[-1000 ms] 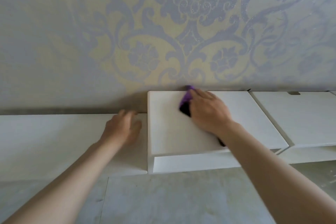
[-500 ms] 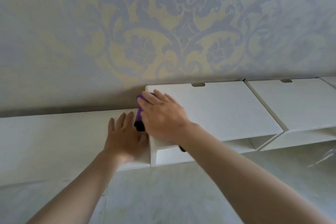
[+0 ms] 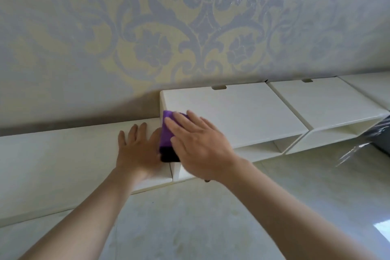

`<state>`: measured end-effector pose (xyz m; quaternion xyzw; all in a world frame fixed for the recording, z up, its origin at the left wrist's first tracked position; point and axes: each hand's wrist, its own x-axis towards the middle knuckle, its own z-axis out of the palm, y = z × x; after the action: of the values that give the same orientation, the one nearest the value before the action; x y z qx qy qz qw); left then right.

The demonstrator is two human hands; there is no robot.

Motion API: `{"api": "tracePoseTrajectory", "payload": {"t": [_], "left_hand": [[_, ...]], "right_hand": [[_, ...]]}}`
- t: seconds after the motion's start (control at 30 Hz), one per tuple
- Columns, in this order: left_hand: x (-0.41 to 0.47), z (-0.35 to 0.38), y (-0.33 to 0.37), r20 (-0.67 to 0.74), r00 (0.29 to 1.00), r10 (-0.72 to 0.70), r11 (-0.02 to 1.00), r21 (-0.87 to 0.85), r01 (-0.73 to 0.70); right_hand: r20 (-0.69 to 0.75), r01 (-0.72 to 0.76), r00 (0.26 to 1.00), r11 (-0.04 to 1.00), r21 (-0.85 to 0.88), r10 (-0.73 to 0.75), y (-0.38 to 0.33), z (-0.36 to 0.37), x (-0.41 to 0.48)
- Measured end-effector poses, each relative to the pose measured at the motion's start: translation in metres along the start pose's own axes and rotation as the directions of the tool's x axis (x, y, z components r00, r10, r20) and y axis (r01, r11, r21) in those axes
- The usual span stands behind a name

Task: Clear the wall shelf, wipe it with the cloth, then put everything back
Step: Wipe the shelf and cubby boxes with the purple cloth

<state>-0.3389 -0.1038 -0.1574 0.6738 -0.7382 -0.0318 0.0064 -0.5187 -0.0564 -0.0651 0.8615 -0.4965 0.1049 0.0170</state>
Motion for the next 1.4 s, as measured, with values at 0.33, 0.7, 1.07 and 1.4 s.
{"api": "tracePoseTrajectory", "payload": {"t": [0.33,0.7,1.07,1.4], "left_hand": [[-0.001,0.002,0.003,-0.059,0.998,-0.005,0.995,-0.096,-0.001],[-0.001,-0.001,0.003,-0.045,0.999,-0.017,0.997,-0.078,0.013],[-0.003,0.002,0.002,-0.068,0.998,0.01,0.993,-0.114,-0.018],[-0.001,0.003,-0.001,-0.07,0.998,-0.006,0.999,-0.044,0.003]], "right_hand": [[0.038,-0.186,0.977,0.923,-0.336,0.211,0.125,-0.018,-0.014],[0.106,0.044,0.994,0.993,-0.107,-0.033,0.029,0.006,0.098],[0.046,-0.388,0.906,0.868,-0.31,0.422,0.162,-0.032,0.029],[0.046,-0.096,0.994,0.995,-0.005,0.096,0.034,-0.004,0.05]]}}
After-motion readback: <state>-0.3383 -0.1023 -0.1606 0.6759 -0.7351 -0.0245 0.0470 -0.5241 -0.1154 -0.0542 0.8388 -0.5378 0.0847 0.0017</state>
